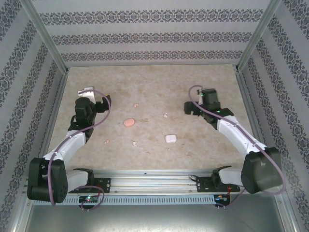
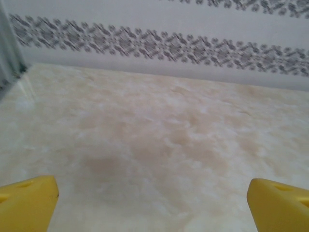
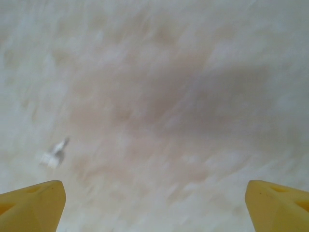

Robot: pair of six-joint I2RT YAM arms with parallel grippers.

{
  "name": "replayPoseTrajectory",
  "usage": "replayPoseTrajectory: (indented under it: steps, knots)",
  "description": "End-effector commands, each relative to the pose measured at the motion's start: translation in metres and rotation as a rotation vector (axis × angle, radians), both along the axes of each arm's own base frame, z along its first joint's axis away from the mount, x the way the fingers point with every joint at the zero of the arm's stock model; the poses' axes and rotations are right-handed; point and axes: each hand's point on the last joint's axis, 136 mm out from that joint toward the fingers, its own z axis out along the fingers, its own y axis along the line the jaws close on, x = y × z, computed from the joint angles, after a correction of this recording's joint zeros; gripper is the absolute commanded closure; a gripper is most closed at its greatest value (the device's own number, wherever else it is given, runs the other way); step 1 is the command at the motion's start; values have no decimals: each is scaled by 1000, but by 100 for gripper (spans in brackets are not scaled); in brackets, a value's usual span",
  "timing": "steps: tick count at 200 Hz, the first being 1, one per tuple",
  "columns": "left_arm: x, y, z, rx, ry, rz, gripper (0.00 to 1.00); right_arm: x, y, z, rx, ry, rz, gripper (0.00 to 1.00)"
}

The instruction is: Insert wireless bluetooth earbuds into charging case

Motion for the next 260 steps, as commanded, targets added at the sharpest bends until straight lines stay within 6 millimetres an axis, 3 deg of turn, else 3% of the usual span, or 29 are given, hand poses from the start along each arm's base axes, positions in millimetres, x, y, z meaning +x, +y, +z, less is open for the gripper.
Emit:
replayPoseTrajectory:
  steps: [1,39,85,157,260]
  knots:
    - [-22,-19,-37,-140,239,-71,0,-59,18,-38,-87,310,24,5]
    - [-43,-18,-49,-169,416,-41,0,-101,67,-63,-118,514,44,5]
    - [-64,-44,-43,-265,454,-168,0,-119,109,-81,-151,625,92,4]
    - [-82,-62,-60,-346,521,-240,3,-113,116,-102,-174,682,56,8]
    - [-90,-79,-60,-437,508,-316,12,-108,115,-126,-142,685,0,23]
